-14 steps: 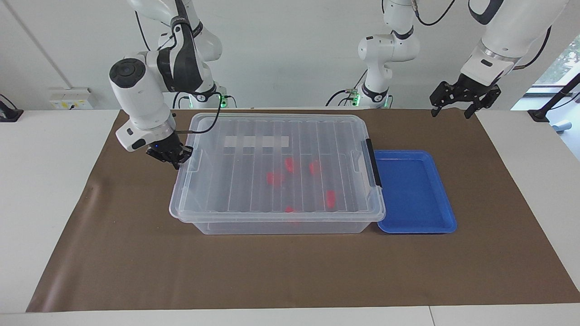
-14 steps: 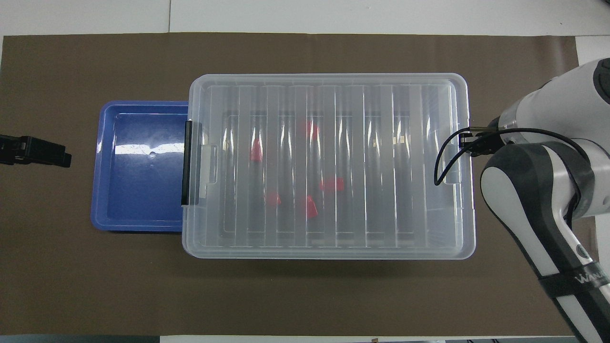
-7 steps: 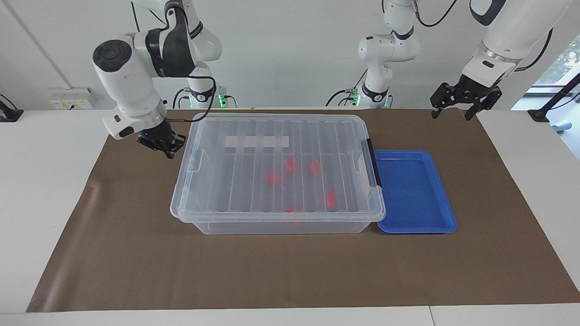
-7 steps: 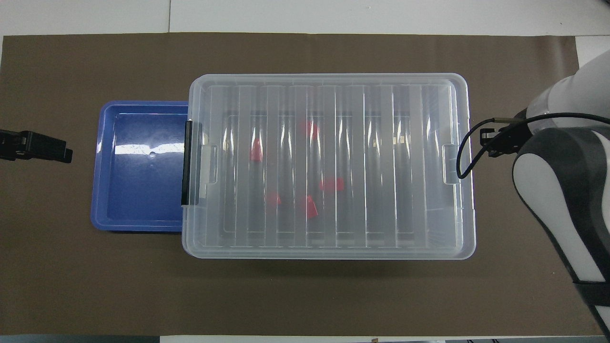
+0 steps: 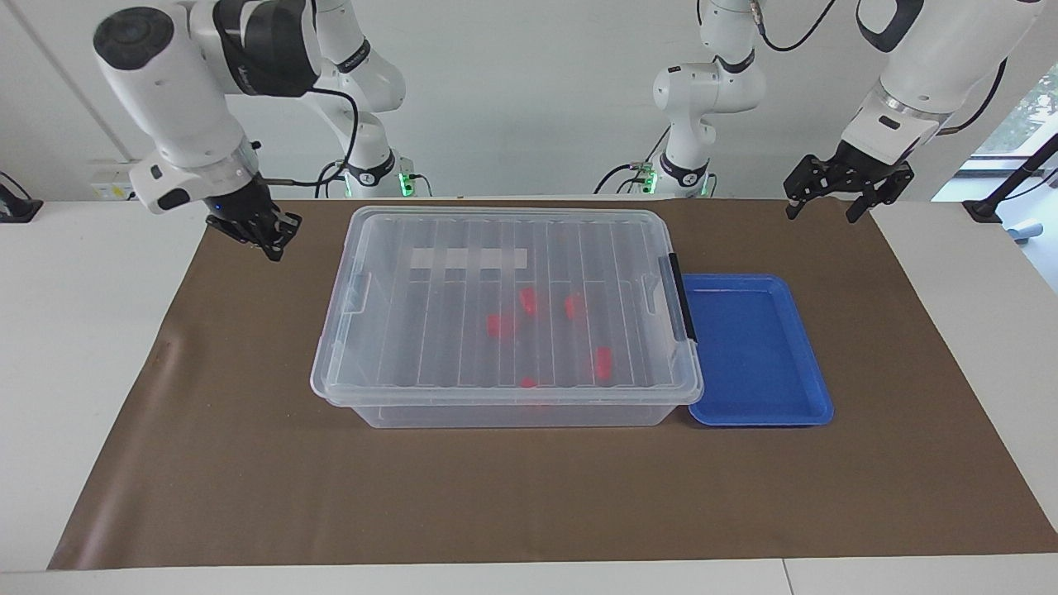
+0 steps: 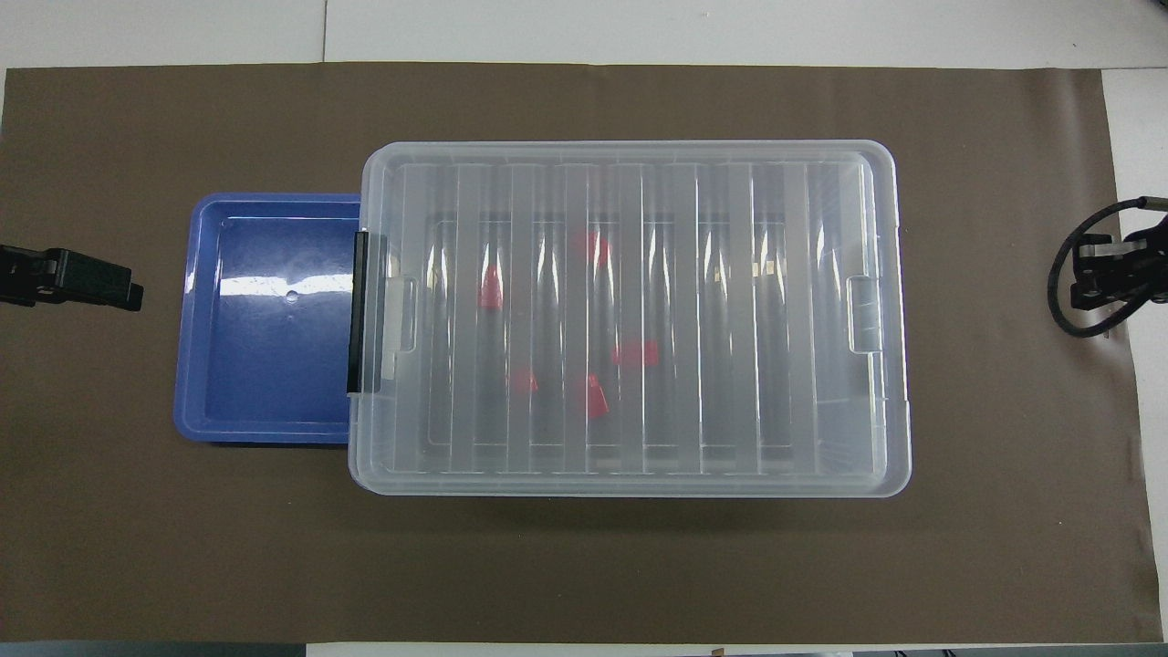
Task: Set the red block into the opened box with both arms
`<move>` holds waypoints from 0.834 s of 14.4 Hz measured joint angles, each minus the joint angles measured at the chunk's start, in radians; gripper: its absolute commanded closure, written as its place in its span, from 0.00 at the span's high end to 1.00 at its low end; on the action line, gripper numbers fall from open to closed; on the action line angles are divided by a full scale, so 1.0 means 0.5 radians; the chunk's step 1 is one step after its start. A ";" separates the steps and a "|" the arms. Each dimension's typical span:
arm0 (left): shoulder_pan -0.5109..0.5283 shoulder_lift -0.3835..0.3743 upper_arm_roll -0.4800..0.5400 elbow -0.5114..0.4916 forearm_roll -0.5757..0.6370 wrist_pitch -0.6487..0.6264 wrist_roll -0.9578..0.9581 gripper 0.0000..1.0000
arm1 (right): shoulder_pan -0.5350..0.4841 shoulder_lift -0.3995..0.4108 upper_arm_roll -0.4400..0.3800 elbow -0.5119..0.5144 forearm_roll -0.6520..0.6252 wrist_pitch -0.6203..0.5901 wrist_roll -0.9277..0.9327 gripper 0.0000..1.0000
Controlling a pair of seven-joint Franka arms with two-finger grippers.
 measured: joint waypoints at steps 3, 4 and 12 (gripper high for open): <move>0.008 0.000 0.000 0.000 0.000 -0.004 0.000 1.00 | -0.001 0.011 -0.062 -0.023 0.000 0.017 -0.127 1.00; 0.009 0.001 0.000 0.000 0.000 -0.004 0.000 1.00 | -0.002 0.011 -0.080 -0.030 0.000 0.030 -0.139 1.00; 0.011 0.002 0.001 -0.011 0.021 -0.006 0.000 1.00 | 0.000 0.011 -0.106 -0.056 0.032 0.089 -0.148 1.00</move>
